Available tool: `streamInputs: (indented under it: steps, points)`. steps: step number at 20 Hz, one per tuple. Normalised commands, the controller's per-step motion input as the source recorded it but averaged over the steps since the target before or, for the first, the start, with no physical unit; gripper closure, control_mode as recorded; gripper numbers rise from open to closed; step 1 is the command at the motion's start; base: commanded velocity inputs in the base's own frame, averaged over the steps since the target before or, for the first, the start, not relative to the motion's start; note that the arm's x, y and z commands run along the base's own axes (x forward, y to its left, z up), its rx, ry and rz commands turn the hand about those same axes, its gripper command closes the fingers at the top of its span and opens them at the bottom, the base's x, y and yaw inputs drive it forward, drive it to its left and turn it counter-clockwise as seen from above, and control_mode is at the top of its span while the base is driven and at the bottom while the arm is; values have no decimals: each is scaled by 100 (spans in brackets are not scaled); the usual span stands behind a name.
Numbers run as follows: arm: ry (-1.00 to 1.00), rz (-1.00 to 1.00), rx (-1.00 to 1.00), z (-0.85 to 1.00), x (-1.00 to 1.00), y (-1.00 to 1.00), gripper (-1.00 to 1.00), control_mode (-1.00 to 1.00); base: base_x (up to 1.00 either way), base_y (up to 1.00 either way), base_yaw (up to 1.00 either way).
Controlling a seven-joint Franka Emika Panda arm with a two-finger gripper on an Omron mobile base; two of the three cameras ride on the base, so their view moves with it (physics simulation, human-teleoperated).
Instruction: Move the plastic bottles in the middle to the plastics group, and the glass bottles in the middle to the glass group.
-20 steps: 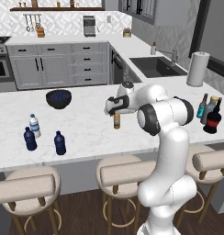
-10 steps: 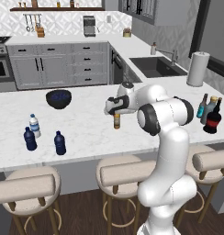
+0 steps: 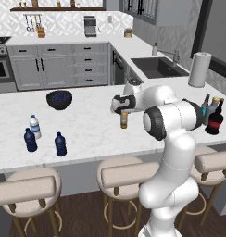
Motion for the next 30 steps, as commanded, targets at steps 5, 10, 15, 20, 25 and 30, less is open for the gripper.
streamInputs:
  steps: [5, 10, 15, 20, 25, 30]
  points:
    - [2, -30, 0, 58, -24, -67, 100, -100, 0, 0, 0]
    - [1, -32, 4, 33, -15, -76, 100, -100, 0, 0, 0]
    - [1, -29, 3, 20, -25, -89, 100, -100, 0, 0, 0]
    - [0, -27, 4, 15, -20, -100, 100, -100, 0, 0, 0]
    - [4, -29, 9, 10, -16, -93, 100, -100, 0, 0, 0]
    - [0, -19, 1, 0, -50, -61, 100, -100, 0, 0, 0]
